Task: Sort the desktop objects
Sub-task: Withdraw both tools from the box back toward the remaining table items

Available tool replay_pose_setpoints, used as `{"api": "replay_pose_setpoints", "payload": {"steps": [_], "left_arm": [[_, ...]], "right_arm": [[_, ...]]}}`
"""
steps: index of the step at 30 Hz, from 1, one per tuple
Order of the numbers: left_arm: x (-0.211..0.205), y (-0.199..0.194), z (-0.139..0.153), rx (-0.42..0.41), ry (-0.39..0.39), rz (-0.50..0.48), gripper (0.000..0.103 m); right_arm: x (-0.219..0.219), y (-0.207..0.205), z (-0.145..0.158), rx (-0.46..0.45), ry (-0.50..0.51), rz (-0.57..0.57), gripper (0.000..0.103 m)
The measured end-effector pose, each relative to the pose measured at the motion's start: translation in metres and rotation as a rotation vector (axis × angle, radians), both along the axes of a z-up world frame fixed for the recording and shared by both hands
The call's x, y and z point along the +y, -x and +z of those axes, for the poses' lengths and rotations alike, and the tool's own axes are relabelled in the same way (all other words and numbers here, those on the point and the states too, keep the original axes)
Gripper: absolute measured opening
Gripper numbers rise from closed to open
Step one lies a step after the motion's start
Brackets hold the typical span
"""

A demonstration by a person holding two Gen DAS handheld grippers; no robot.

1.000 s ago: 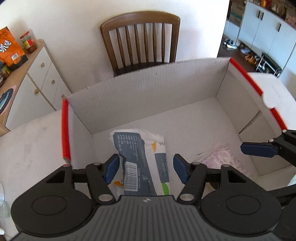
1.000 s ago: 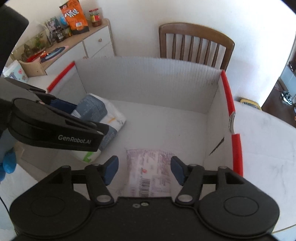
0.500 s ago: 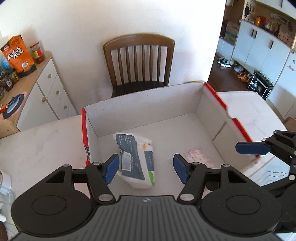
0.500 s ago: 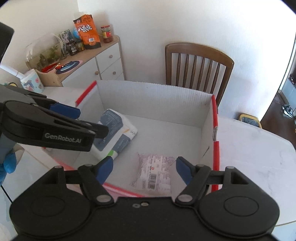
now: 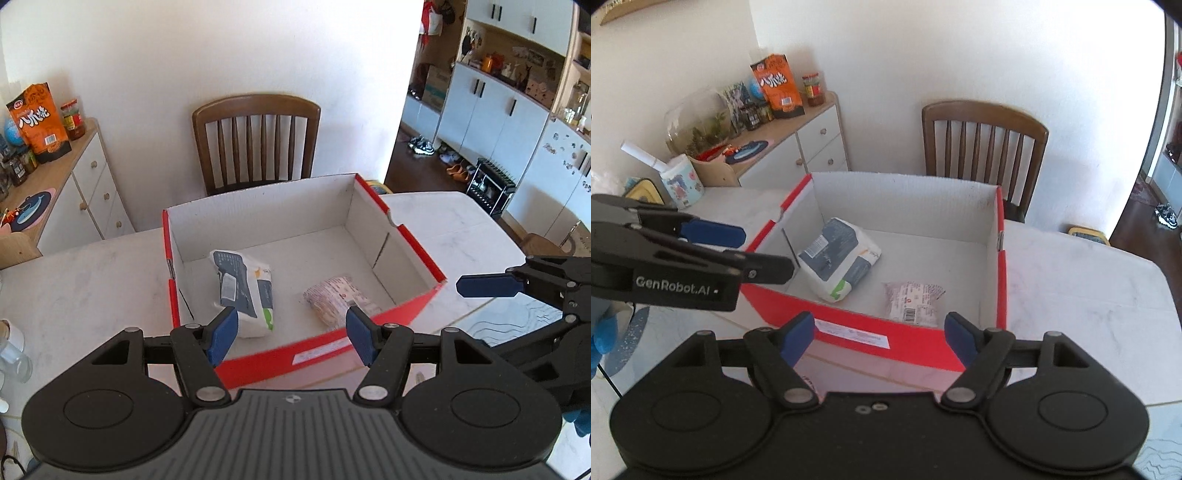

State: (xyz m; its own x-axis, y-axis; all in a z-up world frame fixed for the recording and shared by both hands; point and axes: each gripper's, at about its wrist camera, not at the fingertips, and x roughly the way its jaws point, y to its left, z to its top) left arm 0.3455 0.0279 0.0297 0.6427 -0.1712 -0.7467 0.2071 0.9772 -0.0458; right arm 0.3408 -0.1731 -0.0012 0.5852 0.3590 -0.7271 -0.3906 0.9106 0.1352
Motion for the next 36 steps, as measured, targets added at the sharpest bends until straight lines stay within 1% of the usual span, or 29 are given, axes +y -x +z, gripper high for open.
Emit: {"api": "replay_pose_setpoints", "payload": {"steps": [6, 12, 16, 18, 24, 26, 30, 32, 36], "left_arm": [[0.011, 0.024, 0.008, -0.020, 0.038, 0.020, 0.064], [0.026, 0.048, 0.012, -0.034, 0.080, 0.044, 0.064], [0.031, 0.066, 0.015, -0.054, 0.085, 0.040, 0.064], [0.032, 0.074, 0.014, -0.055, 0.092, 0.031, 0.064], [0.034, 0.100, 0.014, -0.073, 0.078, 0.006, 0.064], [0.036, 0.107, 0.013, -0.078, 0.085, 0.010, 0.069], [0.037, 0.120, 0.012, -0.082, 0.088, 0.009, 0.072], [0.039, 0.127, 0.011, -0.085, 0.094, 0.009, 0.077], [0.041, 0.141, 0.008, -0.089, 0.099, 0.007, 0.082]], "right_arm": [[-0.002, 0.025, 0.013, -0.029, -0.041, 0.008, 0.081], [0.001, 0.052, 0.022, -0.058, -0.055, 0.025, 0.085], [0.002, 0.070, 0.028, -0.086, -0.057, 0.040, 0.088], [0.001, 0.078, 0.030, -0.100, -0.054, 0.037, 0.091], [-0.002, 0.098, 0.031, -0.118, -0.052, 0.023, 0.093], [-0.004, 0.104, 0.029, -0.116, -0.056, 0.020, 0.093], [-0.006, 0.116, 0.026, -0.113, -0.064, 0.012, 0.094], [-0.007, 0.122, 0.025, -0.115, -0.067, 0.006, 0.094], [-0.010, 0.134, 0.023, -0.122, -0.087, -0.001, 0.099]]}}
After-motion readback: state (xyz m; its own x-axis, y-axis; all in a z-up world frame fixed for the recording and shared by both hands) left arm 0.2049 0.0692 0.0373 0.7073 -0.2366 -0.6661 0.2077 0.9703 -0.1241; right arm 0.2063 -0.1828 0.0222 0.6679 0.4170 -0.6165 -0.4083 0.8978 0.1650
